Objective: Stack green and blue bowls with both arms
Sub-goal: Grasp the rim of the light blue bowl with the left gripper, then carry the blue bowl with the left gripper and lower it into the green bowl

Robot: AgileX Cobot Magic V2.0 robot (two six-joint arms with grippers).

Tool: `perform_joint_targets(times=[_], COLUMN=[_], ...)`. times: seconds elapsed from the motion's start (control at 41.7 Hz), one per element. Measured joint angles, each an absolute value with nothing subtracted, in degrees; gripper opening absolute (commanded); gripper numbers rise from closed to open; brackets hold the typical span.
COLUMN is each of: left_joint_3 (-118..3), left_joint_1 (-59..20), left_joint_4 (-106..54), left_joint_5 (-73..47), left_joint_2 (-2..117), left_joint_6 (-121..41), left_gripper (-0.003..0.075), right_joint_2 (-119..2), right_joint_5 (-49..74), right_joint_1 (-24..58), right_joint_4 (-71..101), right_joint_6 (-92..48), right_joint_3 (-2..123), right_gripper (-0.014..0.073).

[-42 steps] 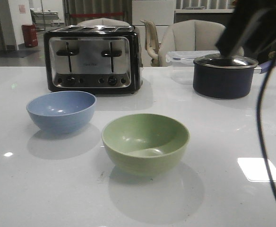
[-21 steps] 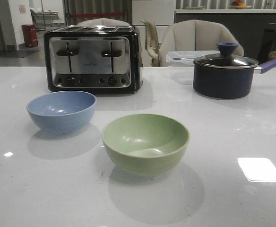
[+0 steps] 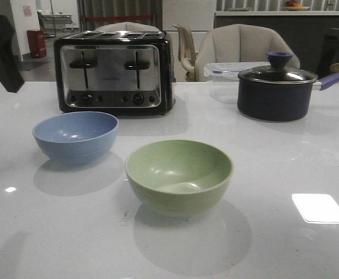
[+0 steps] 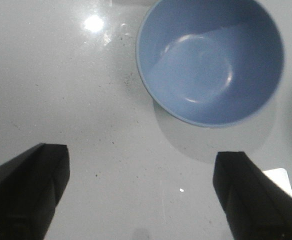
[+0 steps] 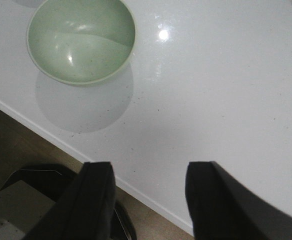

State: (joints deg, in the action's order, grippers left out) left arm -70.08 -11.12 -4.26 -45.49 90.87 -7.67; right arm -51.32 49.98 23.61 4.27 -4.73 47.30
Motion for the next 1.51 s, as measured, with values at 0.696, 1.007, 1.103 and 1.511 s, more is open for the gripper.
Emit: perform_joint_targets(times=[0.696, 1.007, 1.103, 1.511], left_joint_3=[-83.80, -83.91, -84.27, -85.91], left_joint_1=[-11.01, -11.01, -11.01, -20.23], left_joint_4=[-5.70, -7.03, -7.18, -11.15], left_joint_5=[-38.18, -38.12, -39.00, -43.67], left_joint_2=[115.62, 115.62, 113.68, 96.46], left_joint_6=[-7.67, -7.58, -7.58, -14.37], left_gripper=[0.0293, 0.0099, 0.0098, 0.0098], right_joint_2=[-51.32, -51.32, -51.32, -51.32], right_joint_5=[50.00, 50.00, 50.00, 50.00], right_joint_1=[23.61, 23.61, 23.61, 23.61], right_joint_4=[4.27, 4.27, 4.27, 4.27], right_joint_6=[-4.73, -4.73, -4.73, -4.73], right_joint_3=[47.30, 47.30, 47.30, 47.30], right_gripper=[0.0442, 0.0442, 0.0442, 0.0442])
